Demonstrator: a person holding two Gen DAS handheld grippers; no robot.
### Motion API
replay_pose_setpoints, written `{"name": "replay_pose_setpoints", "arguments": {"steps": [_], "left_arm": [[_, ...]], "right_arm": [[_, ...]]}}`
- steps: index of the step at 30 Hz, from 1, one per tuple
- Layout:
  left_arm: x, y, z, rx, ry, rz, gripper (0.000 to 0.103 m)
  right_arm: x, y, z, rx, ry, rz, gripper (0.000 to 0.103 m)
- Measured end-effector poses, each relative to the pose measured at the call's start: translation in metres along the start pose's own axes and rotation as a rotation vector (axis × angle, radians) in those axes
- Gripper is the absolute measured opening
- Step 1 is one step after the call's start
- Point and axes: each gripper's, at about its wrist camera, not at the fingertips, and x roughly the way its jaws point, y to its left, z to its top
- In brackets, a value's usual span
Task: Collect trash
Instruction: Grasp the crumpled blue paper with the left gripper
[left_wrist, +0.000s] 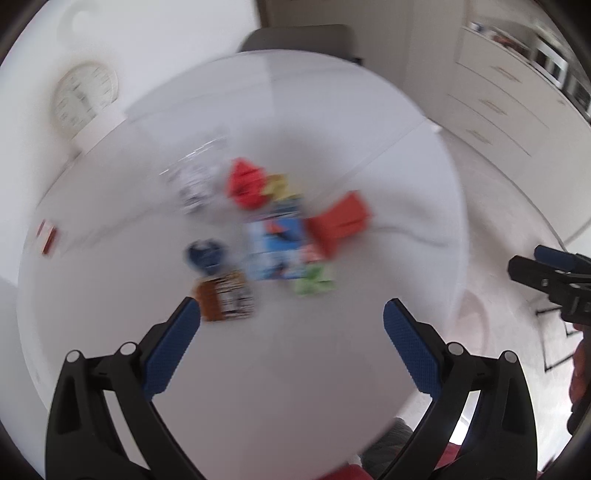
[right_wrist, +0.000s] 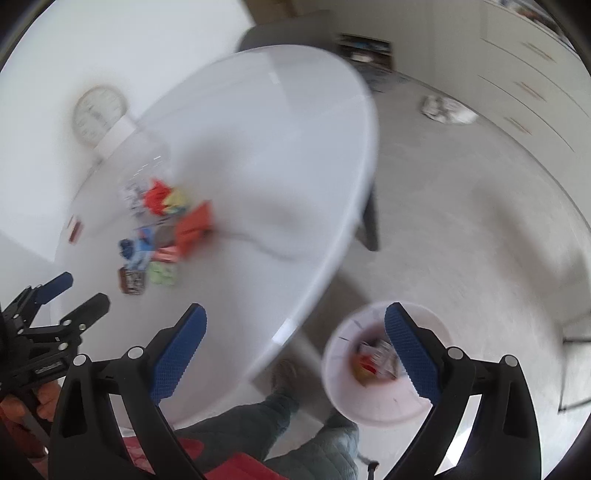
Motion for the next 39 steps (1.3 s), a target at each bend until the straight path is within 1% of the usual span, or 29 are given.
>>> {"name": "replay_pose_setpoints", "arguments": {"steps": [4,6,12,15,17,18,20,21,22,23,24,26,31,34,36,37,38,39], "left_arm": [[0.027,0.038,-0.006,-0.050,0.022,0.032,0.095],[0.047,0.052,-0.008,-0.064,0.047,0.034,0.095],[0.092,0.066,-0.005,-0.076,0.103,0.016,0.093],[0.112,0.067,-0.004,-0.077,0.141,0.007,0.083],[0.121,0.069,-0.004,-0.097,0.163,-0.014,0.073],[0.123,0.071,-0.004,-0.109,0.167,-0.026,0.072],[0.125,0.076,-0.003,-0.139,0.162,-0.050,0.064],[0.126,0.078,-0.002,-0.151,0.162,-0.069,0.062],[0.126,0.080,-0.001,-0.155,0.159,-0.072,0.055],[0.127,0.081,0.001,-0.153,0.152,-0.075,0.046],[0.127,0.082,0.002,-0.146,0.147,-0.082,0.043],[0.128,0.084,0.003,-0.141,0.144,-0.096,0.033],[0.128,0.098,0.000,-0.181,0.148,-0.147,0.031],[0.130,0.107,-0.002,-0.201,0.143,-0.170,0.031],[0.125,0.105,-0.005,-0.204,0.140,-0.184,0.031],[0.124,0.106,-0.008,-0.208,0.135,-0.193,0.033],[0.124,0.109,-0.008,-0.211,0.131,-0.203,0.041],[0.123,0.111,-0.009,-0.210,0.130,-0.208,0.046]], "right_arm": [[0.023,0.041,0.017,-0.069,0.018,0.020,0.097],[0.030,0.052,0.022,-0.079,0.024,0.027,0.097],[0.047,0.079,0.034,-0.078,0.046,0.023,0.097],[0.050,0.087,0.035,-0.072,0.050,0.013,0.097],[0.052,0.093,0.036,-0.072,0.051,0.009,0.097],[0.052,0.094,0.037,-0.073,0.051,0.009,0.097],[0.054,0.100,0.039,-0.075,0.052,0.009,0.097],[0.055,0.103,0.040,-0.076,0.055,0.014,0.097],[0.057,0.106,0.042,-0.076,0.057,0.023,0.097],[0.059,0.111,0.043,-0.078,0.060,0.029,0.097],[0.062,0.116,0.045,-0.084,0.063,0.036,0.097],[0.068,0.128,0.048,-0.095,0.067,0.052,0.097],[0.090,0.151,0.059,-0.113,0.089,0.057,0.097],[0.098,0.155,0.063,-0.092,0.107,0.070,0.097],[0.100,0.157,0.064,-0.094,0.114,0.070,0.097],[0.101,0.158,0.063,-0.101,0.118,0.067,0.096],[0.101,0.158,0.063,-0.103,0.122,0.066,0.096],[0.102,0.157,0.062,-0.104,0.128,0.068,0.096]]}}
